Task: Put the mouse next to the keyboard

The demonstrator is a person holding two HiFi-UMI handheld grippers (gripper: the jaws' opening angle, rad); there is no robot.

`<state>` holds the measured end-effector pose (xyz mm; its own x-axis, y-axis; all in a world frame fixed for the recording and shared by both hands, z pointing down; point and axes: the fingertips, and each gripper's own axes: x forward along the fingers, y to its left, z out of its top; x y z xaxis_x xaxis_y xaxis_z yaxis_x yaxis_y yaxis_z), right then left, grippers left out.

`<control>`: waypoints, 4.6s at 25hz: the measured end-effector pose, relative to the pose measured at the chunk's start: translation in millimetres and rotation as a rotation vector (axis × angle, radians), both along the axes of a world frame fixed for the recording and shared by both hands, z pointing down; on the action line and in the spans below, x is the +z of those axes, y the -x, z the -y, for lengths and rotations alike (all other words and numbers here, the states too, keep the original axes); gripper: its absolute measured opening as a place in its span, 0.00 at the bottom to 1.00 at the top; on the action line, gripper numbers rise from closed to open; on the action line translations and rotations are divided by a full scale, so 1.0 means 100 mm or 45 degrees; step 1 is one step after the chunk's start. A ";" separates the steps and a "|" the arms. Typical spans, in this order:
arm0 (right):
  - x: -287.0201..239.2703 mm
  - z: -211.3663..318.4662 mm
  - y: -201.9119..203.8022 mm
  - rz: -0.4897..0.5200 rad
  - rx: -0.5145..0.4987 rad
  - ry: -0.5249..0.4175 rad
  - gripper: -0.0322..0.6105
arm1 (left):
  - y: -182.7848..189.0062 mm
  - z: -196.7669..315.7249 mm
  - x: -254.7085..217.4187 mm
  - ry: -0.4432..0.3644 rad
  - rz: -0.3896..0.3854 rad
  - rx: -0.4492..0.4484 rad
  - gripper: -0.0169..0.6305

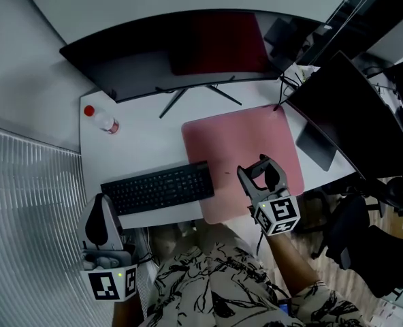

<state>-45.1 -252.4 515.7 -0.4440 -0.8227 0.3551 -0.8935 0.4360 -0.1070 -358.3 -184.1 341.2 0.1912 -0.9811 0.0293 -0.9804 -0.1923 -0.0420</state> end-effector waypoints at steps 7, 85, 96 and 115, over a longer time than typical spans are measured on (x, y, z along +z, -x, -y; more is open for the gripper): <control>0.65 -0.06 0.09 -0.049 -0.029 0.156 0.52 | -0.01 0.01 0.15 0.047 0.011 -0.004 0.02; 2.07 0.19 0.42 -0.324 0.020 0.496 0.53 | -0.12 0.25 0.44 0.164 -0.005 -0.036 0.02; 2.12 0.16 0.41 -0.320 0.042 0.536 0.53 | -0.09 0.22 0.43 0.157 -0.008 -0.049 0.02; 2.10 0.12 0.43 -0.326 0.019 0.564 0.68 | -0.09 0.22 0.42 0.147 -0.009 -0.044 0.02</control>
<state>-87.7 -264.2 725.7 -0.2867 -0.5744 0.7667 -0.9211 0.3854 -0.0557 -349.4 -205.8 382.8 0.1578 -0.9773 0.1412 -0.9868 -0.1614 -0.0143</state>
